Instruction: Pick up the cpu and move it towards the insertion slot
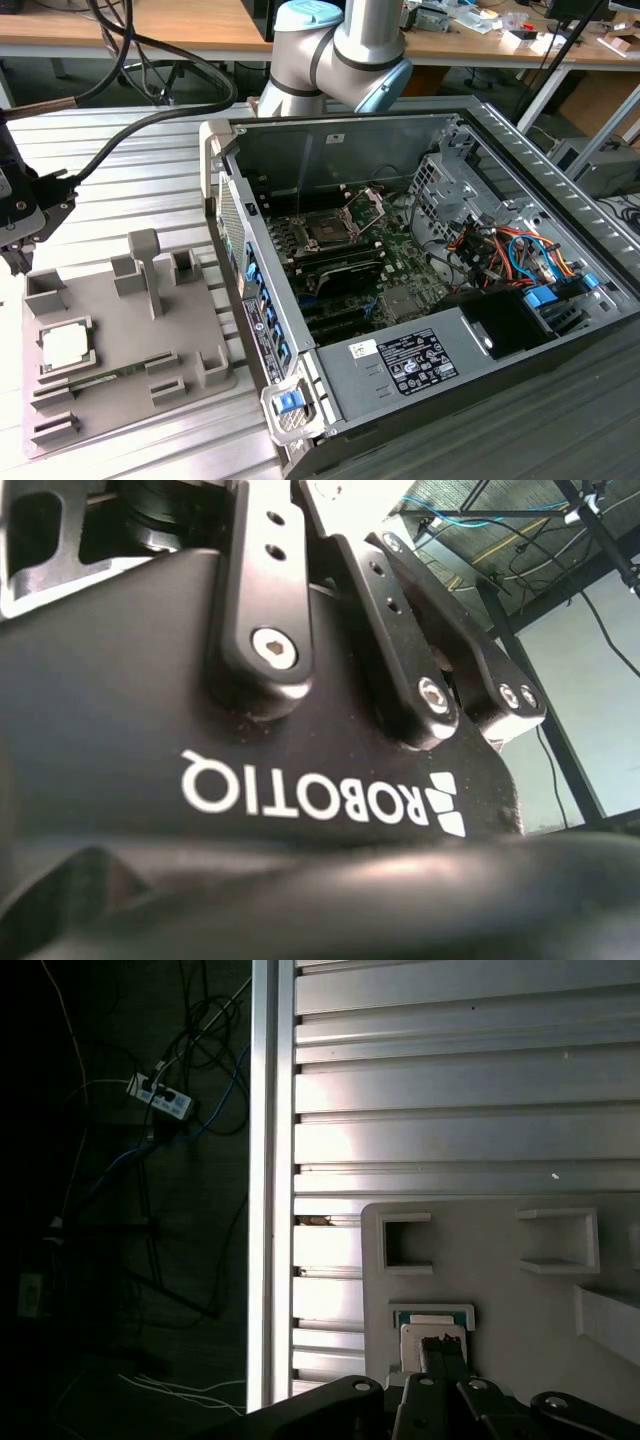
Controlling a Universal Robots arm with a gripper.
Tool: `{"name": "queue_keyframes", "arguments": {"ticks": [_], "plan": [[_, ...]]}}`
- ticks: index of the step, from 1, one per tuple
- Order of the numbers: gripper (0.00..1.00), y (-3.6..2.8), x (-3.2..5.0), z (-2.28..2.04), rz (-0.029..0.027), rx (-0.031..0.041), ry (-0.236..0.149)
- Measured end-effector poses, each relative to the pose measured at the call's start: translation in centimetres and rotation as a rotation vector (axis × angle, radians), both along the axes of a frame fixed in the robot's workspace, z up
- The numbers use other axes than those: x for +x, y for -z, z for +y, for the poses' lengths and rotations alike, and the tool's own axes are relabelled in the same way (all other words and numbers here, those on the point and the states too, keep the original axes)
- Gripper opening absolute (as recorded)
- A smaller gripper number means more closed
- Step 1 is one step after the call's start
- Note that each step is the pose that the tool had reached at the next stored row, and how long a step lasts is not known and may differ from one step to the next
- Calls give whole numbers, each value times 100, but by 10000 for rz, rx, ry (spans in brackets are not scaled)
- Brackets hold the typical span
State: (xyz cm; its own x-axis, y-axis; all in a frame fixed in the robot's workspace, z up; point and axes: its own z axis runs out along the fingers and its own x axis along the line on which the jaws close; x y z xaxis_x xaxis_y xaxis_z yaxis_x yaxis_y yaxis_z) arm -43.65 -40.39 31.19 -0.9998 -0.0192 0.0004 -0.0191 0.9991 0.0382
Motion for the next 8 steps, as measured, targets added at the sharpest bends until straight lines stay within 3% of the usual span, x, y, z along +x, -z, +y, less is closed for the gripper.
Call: {"name": "queue_keyframes", "arguments": {"ticks": [8], "plan": [[11, 26, 0, 0, 0, 0, 0]]}}
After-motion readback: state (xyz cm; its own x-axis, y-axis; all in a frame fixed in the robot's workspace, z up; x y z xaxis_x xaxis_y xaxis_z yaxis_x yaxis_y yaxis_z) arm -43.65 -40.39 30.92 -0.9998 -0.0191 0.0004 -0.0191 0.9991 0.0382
